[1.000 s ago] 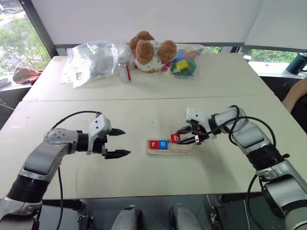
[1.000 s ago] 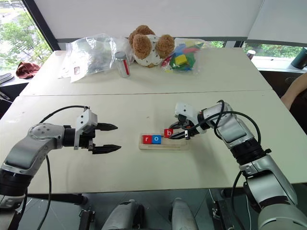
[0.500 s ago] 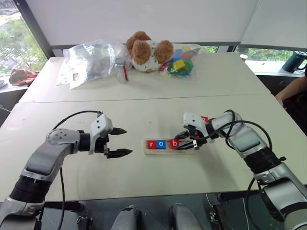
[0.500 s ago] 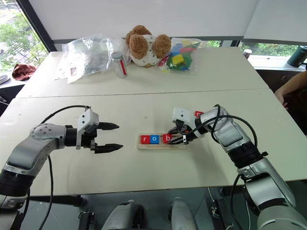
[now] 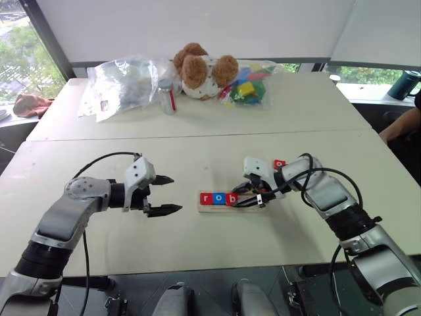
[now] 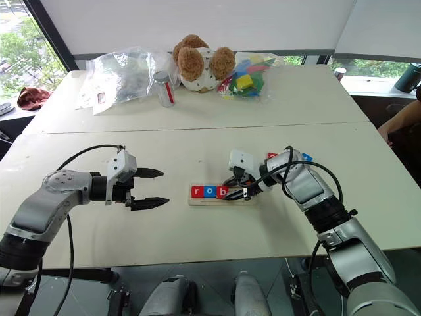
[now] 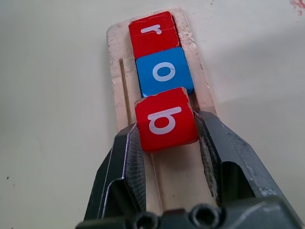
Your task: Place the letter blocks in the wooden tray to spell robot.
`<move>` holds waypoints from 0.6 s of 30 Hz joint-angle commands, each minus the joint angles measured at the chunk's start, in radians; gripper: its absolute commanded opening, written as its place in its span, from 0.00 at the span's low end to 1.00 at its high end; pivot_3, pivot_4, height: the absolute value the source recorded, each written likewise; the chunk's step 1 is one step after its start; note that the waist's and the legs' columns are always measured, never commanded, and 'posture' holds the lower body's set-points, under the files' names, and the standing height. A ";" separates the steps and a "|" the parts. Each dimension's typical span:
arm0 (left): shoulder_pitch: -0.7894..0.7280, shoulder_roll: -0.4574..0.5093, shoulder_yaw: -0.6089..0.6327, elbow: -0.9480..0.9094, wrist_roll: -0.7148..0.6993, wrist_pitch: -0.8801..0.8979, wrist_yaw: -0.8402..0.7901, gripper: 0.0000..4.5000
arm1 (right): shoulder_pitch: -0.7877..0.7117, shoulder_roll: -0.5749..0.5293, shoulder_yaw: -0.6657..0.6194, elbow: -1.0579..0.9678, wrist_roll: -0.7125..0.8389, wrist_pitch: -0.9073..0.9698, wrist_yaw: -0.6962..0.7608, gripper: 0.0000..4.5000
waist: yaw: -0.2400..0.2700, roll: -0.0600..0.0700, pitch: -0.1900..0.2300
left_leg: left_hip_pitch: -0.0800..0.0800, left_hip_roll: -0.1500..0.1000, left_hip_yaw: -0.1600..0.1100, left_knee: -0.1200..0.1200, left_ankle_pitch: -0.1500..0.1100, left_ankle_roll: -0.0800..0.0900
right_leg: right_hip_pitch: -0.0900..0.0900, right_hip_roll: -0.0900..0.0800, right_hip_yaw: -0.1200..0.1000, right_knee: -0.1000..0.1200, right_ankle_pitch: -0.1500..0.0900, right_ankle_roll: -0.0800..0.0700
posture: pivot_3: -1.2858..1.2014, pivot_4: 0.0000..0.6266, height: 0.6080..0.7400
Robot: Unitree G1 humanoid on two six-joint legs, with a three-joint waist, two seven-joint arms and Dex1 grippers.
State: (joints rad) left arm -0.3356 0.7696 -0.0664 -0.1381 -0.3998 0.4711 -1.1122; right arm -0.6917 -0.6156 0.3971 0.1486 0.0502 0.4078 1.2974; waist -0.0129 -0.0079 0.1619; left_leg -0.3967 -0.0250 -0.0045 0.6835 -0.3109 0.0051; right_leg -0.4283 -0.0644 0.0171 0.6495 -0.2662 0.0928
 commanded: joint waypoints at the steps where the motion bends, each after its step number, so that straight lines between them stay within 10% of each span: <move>1: -0.004 -0.008 0.003 -0.026 0.002 -0.009 0.007 1.00 | -0.015 0.011 -0.001 -0.030 -0.001 -0.001 -0.003 0.25 | 0.000 0.000 0.000 | 0.000 0.000 0.000 0.000 0.000 0.000 | 0.000 0.000 0.000 0.000 0.000 0.000 | 0.52 0.24 1.00; 18: -0.003 -0.029 -0.001 -0.027 0.004 -0.008 0.017 1.00 | -0.034 0.010 -0.016 -0.013 -0.006 -0.011 -0.005 0.25 | 0.000 0.000 0.000 | 0.000 0.000 0.000 0.000 0.000 0.000 | 0.000 0.000 0.000 0.000 0.000 0.000 | 0.52 0.24 1.00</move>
State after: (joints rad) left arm -0.3279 0.7412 -0.0666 -0.1384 -0.3994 0.4711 -1.0979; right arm -0.6949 -0.6076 0.3972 0.1525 0.0423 0.4011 1.2928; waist -0.0130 -0.0079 0.1619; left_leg -0.3967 -0.0250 -0.0045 0.6835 -0.3108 0.0051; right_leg -0.4283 -0.0644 0.0171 0.6496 -0.2662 0.0928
